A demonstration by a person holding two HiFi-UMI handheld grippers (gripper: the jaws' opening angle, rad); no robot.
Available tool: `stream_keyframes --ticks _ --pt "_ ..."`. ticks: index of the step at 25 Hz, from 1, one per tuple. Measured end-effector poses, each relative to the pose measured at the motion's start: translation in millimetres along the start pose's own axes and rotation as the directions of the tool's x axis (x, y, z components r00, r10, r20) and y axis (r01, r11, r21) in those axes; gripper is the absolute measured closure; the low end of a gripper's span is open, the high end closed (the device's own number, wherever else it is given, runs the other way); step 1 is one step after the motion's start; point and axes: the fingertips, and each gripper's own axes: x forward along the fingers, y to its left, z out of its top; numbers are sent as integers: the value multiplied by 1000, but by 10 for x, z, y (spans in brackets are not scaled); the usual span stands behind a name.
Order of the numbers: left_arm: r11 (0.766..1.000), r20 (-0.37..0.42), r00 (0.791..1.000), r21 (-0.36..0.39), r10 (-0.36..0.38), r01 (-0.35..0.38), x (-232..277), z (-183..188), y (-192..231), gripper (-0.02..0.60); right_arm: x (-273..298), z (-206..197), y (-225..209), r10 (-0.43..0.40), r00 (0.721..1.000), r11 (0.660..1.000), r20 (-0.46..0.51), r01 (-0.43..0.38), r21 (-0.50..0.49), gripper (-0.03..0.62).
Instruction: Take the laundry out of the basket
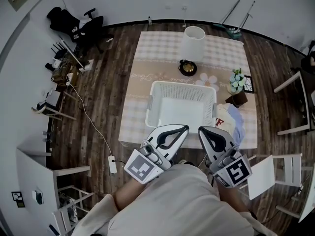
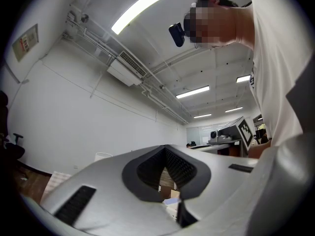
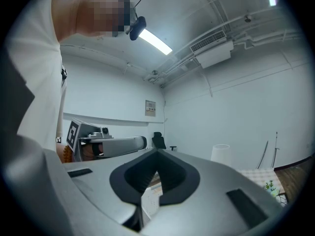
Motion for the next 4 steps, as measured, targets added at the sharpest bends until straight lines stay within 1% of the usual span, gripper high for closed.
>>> stream_keyframes --ticks 4 --pt "1000 6 1000 7 -2 2 7 14 18 577 5 10 -20 -3 1000 1000 5 3 1 605"
